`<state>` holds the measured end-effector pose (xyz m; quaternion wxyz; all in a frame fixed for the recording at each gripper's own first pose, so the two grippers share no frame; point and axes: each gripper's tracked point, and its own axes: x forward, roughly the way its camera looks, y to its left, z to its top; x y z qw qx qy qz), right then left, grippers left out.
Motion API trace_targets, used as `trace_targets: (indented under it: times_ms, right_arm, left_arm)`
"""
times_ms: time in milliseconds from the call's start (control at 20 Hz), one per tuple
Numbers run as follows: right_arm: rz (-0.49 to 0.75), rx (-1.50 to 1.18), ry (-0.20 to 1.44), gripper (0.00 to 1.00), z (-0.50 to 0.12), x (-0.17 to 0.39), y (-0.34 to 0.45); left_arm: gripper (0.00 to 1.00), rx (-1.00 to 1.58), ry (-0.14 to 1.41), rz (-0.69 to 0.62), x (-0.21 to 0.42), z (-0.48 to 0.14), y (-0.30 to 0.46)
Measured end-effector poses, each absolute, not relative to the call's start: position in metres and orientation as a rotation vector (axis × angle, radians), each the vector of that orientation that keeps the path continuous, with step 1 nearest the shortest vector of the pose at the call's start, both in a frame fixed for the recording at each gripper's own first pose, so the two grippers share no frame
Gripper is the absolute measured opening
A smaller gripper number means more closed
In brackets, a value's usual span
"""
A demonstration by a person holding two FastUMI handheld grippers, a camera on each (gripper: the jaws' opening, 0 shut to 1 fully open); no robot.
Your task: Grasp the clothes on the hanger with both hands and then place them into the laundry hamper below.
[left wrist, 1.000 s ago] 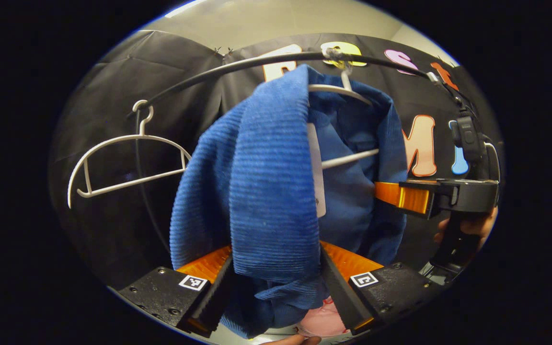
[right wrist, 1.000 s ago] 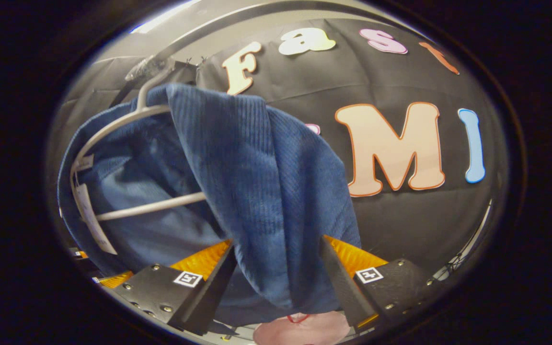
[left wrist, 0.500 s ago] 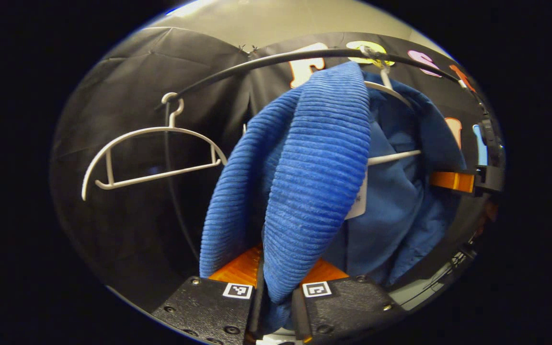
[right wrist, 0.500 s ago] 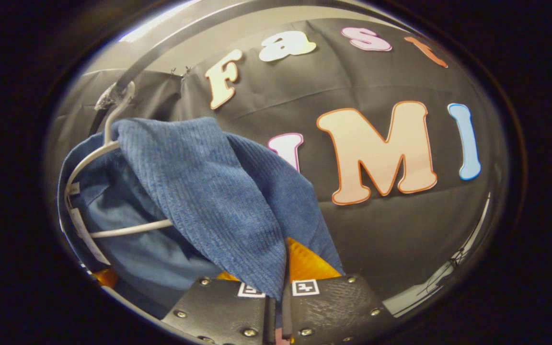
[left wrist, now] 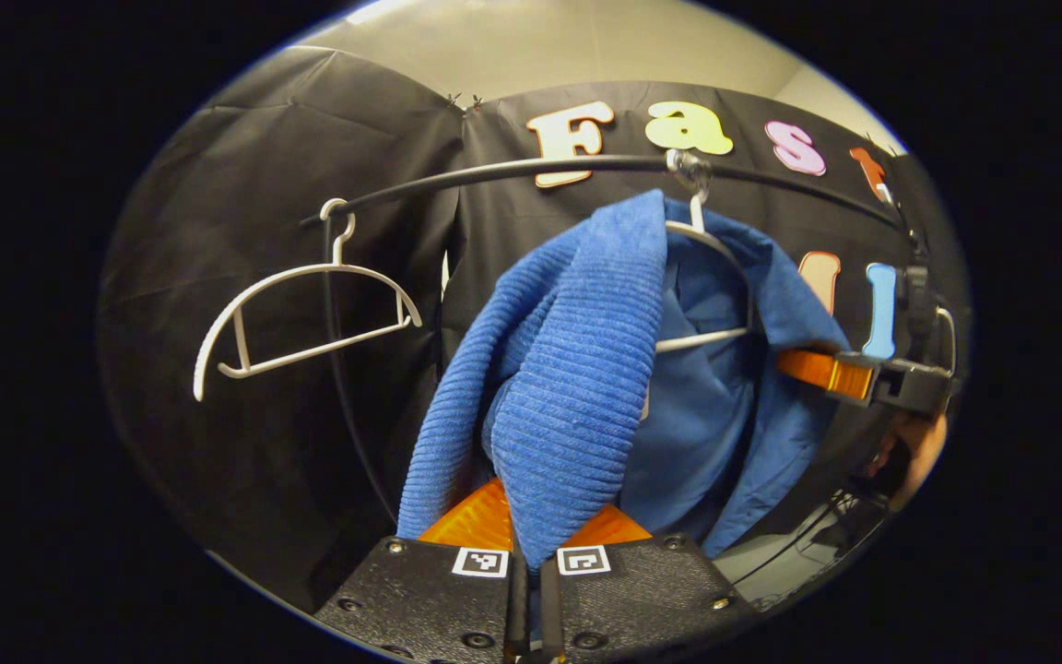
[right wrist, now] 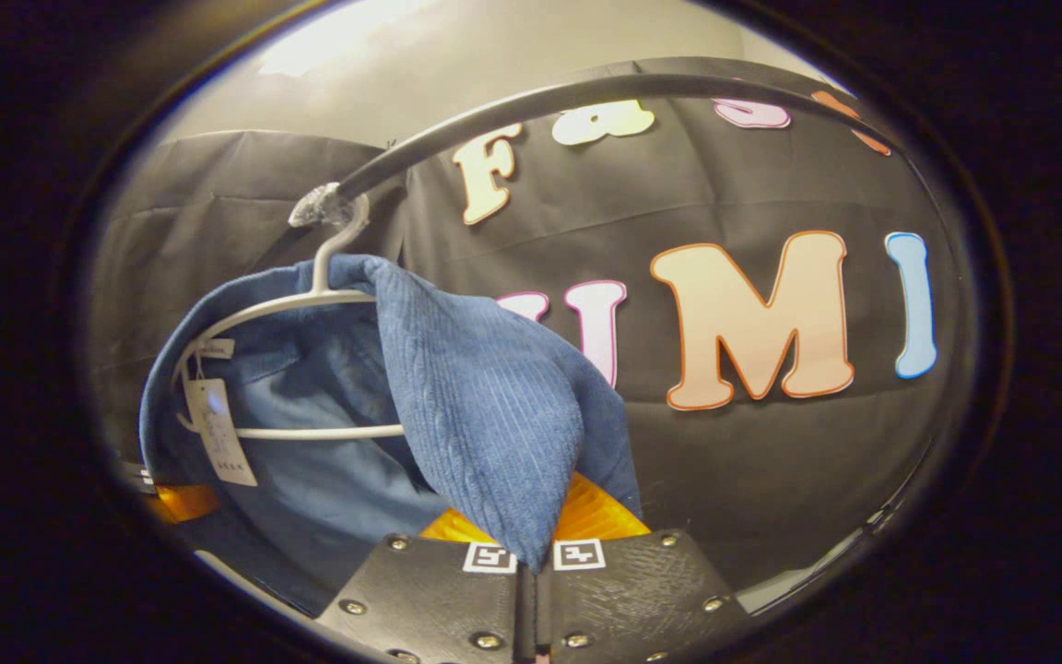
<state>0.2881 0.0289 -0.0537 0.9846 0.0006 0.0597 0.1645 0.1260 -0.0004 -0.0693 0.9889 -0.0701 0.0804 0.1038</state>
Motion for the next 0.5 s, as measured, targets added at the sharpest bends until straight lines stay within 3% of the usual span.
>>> trace_targets:
  times_ms: [500]
  right_arm:
    - [0.316,0.059,0.065,0.04,-0.017,0.269,0.018]
  left_arm:
    - [0.05,-0.070,0.081,0.173,0.081,0.010,0.015]
